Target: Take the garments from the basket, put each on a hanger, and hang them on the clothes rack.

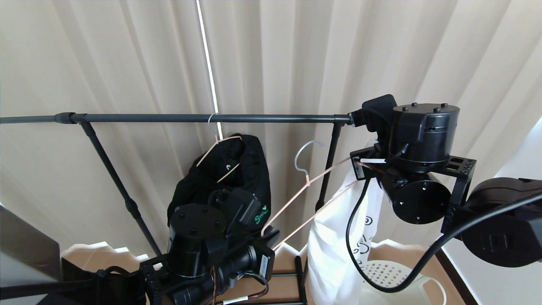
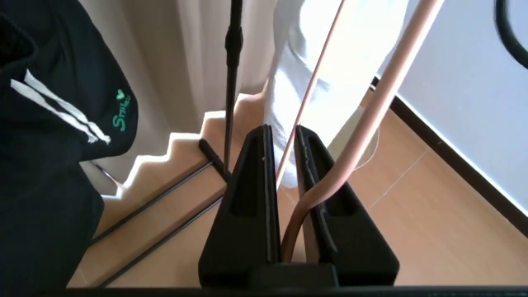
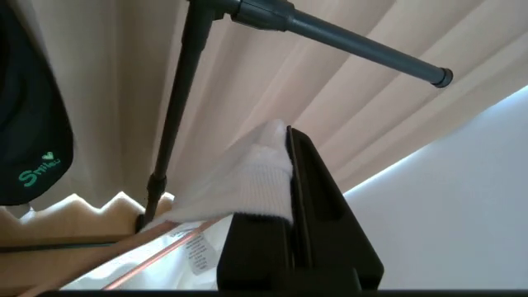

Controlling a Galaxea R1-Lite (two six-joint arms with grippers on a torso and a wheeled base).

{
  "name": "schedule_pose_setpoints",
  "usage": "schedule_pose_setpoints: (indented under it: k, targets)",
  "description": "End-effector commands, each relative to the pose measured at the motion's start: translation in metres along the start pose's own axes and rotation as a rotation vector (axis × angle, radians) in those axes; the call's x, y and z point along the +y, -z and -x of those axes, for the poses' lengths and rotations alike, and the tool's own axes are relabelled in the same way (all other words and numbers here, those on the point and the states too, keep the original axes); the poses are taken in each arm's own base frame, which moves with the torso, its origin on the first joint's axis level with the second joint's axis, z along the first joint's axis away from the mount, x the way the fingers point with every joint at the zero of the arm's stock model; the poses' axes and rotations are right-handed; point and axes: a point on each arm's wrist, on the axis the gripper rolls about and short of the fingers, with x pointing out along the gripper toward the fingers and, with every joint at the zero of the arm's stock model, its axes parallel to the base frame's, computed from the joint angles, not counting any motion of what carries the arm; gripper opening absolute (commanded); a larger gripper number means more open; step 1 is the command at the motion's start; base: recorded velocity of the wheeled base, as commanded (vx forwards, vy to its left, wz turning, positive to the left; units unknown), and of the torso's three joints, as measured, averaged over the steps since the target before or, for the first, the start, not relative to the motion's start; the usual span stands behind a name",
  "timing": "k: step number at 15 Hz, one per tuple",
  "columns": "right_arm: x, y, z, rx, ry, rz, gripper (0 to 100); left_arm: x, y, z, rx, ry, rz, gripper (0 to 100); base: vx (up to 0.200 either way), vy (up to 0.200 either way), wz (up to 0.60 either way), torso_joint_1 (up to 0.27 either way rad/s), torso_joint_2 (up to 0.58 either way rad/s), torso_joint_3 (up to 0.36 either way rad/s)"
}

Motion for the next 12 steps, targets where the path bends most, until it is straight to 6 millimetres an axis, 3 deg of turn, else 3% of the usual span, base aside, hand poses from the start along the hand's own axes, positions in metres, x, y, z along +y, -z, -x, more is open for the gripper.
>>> schedule_pose_setpoints:
  k: [1, 8, 12]
  targets:
    - [0.003, -0.003, 0.015, -0.02, -0.04, -0.001, 0, -0.001, 0.002, -0.004, 0.007, 0.002, -0.003, 0, 0.0, 0.0, 0.0, 0.0, 0.0, 0.0]
    - [0.026, -0.007, 0.054, -0.073, -0.174, -0.015, 0, -0.007, 0.004, -0.007, 0.015, 0.017, -0.009, 0, 0.0, 0.0, 0.0, 0.0, 0.0, 0.0]
    - [0.031, -0.013, 0.066, -0.114, -0.206, -0.057, 0, -0.007, 0.005, -0.008, 0.019, 0.017, -0.01, 0, 0.0, 0.0, 0.0, 0.0, 0.0, 0.0]
